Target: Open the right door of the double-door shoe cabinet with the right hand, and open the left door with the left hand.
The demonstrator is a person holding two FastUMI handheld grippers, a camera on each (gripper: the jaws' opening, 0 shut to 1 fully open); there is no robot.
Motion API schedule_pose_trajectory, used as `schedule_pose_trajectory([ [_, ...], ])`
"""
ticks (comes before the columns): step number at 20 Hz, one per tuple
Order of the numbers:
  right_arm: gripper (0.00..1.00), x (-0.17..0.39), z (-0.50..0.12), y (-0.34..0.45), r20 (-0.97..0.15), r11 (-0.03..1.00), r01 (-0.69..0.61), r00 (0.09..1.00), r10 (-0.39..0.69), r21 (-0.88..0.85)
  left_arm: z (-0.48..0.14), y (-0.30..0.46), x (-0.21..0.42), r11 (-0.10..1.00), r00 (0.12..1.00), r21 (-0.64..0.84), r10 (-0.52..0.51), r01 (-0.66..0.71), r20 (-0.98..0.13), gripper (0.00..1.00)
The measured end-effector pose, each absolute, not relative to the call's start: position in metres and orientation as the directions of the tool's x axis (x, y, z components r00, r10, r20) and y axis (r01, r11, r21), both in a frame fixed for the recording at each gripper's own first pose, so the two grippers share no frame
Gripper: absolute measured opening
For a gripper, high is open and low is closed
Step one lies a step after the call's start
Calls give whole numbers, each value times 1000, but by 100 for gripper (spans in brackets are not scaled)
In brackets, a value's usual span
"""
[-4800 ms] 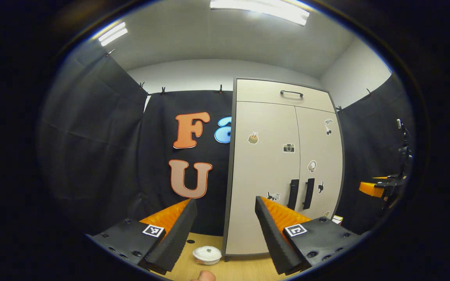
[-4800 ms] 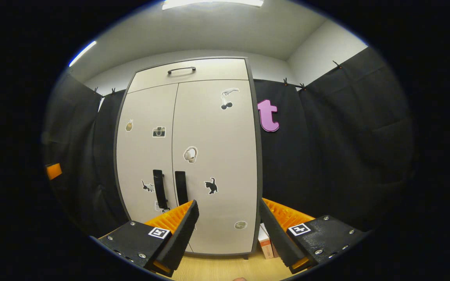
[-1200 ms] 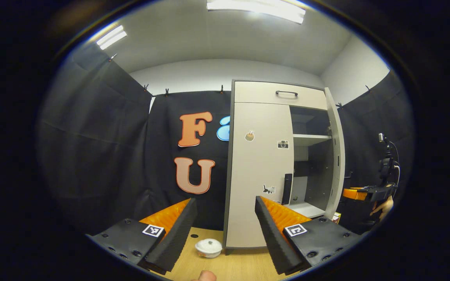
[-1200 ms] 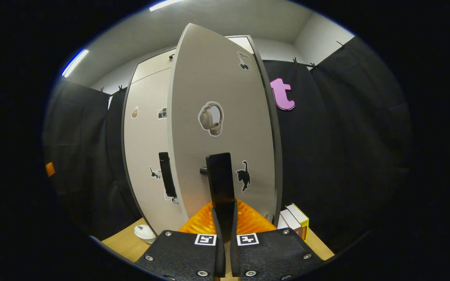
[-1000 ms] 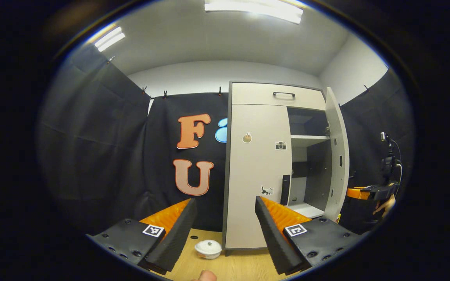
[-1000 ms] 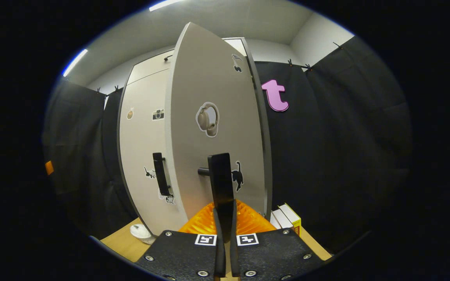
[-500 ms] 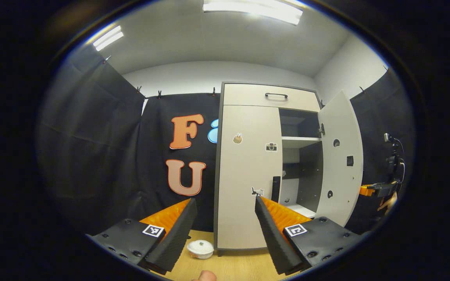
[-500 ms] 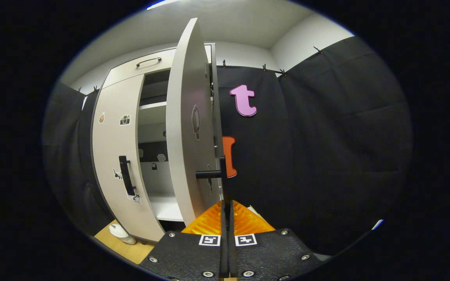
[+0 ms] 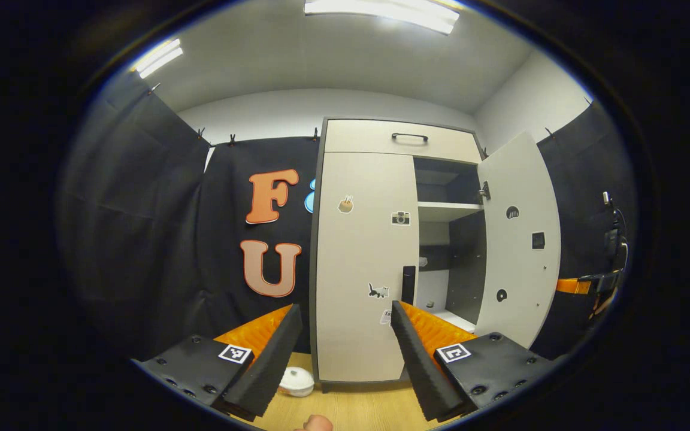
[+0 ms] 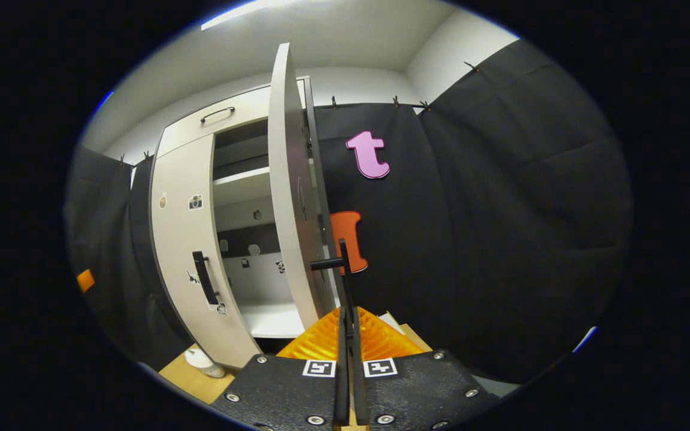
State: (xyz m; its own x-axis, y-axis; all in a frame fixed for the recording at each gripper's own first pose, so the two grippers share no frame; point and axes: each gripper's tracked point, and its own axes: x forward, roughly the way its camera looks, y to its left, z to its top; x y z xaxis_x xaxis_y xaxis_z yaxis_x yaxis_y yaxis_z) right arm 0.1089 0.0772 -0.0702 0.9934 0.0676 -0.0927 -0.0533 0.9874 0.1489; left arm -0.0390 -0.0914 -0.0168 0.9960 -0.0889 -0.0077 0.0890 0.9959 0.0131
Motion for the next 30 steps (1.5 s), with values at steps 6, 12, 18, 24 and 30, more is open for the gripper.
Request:
schedule_pose_trajectory([
  [6,71,98,-63,77,-72,983,-61,995,74,173,-31,-127,-15,991,991,3,-132,132,-20,96],
  [12,94,97,-60,75,-51,978,-69,995,81,195,-46,-165,23,986,985,15,-168,168,-31,96],
  [18,94,106,-54,43,1,995,30,1000,-30,100,-67,-197,79,984,982,-13,-179,179,-62,97],
  [24,94,107,-51,30,34,994,69,997,-72,88,-88,-223,131,980,977,-23,-198,197,-72,98],
  [30,94,111,-53,27,44,992,79,996,-83,95,-99,-239,177,981,980,18,-191,192,-59,96],
])
